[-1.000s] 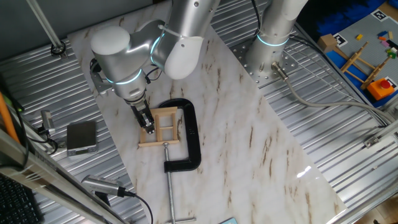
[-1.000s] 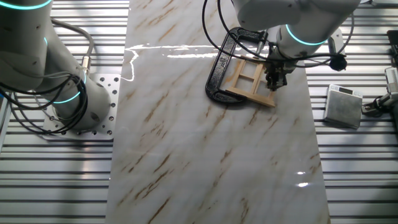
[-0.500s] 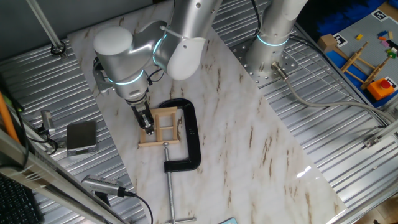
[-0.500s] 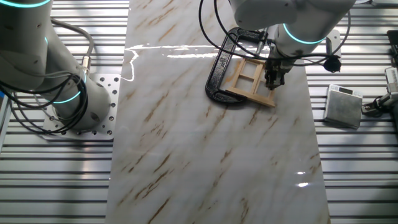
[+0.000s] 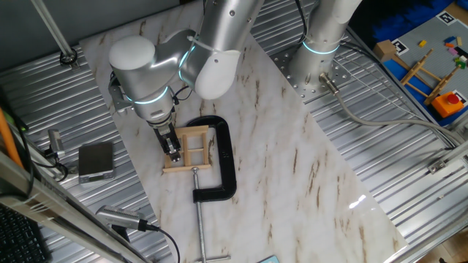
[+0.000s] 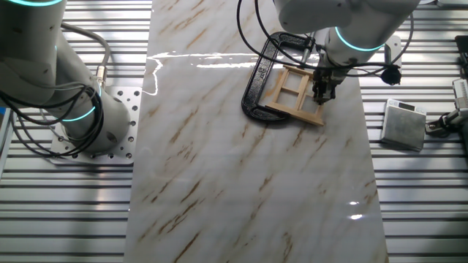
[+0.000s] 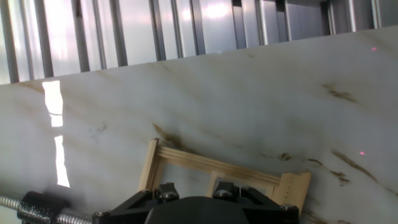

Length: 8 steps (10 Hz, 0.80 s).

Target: Open a sliding window

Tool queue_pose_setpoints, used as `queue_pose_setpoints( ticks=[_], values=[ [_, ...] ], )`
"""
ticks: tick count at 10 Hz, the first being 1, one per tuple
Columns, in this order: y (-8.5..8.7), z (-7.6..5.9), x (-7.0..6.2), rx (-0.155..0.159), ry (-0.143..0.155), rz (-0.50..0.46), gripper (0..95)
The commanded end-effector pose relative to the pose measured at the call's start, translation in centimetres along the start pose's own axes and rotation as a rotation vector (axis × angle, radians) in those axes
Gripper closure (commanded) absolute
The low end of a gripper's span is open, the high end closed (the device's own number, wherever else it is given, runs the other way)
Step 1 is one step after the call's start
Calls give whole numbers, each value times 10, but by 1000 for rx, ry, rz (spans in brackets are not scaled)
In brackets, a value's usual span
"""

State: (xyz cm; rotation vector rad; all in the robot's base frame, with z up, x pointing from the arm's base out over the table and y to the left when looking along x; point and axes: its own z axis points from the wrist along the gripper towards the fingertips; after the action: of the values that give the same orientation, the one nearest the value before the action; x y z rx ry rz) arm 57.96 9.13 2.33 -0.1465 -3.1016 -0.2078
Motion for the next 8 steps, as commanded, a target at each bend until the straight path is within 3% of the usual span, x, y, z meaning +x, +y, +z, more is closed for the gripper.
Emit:
queue_pose_setpoints(
  ticks=[1,8],
  values=[
    [0,0,0,0,2,-2,570],
    [1,1,0,-2,7,4,570]
  ],
)
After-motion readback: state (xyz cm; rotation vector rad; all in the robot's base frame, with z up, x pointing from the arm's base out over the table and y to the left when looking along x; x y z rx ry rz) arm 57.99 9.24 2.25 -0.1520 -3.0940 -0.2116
